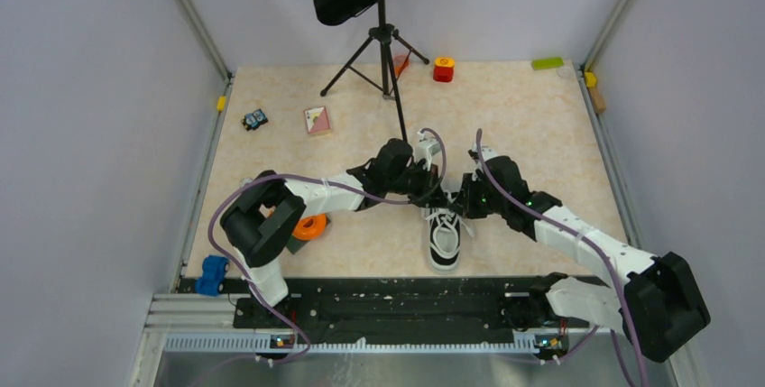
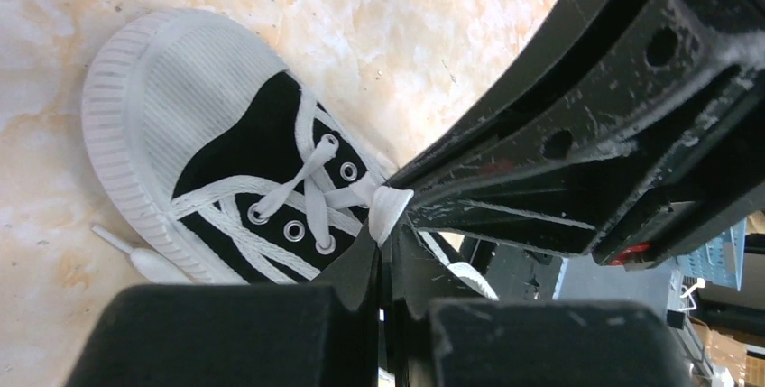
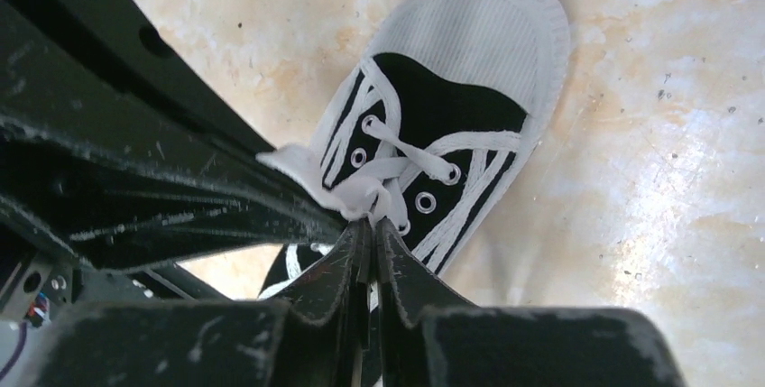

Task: Tie the shoes
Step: Cross the shoelace with the shoelace.

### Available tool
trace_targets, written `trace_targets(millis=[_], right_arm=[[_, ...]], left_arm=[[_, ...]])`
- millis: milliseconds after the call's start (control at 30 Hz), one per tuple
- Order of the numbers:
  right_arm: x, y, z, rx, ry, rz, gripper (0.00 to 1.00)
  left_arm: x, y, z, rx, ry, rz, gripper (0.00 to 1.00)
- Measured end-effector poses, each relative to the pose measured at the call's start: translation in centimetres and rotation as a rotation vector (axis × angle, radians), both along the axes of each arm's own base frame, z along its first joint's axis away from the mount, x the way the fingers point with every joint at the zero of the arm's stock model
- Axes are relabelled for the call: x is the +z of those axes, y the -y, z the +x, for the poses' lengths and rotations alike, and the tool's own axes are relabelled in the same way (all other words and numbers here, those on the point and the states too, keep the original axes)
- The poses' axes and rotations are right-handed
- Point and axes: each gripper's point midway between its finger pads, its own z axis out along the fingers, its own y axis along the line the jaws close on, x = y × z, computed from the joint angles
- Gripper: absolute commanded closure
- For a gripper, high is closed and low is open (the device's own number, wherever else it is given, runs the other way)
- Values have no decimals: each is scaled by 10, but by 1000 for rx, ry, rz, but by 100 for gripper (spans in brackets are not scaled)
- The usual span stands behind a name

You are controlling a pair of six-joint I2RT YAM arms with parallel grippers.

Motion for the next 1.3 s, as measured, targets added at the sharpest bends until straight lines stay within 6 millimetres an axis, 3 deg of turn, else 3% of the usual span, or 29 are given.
trace_targets(millis=[867,1300], right_arm=[[3,8,4,-198,23,130,100],[11,12,2,-243,38,172,100]], left_arm=[[3,2,-15,-69,-28,-34,100],[-5,-2,-10,-40,-17,9,100]])
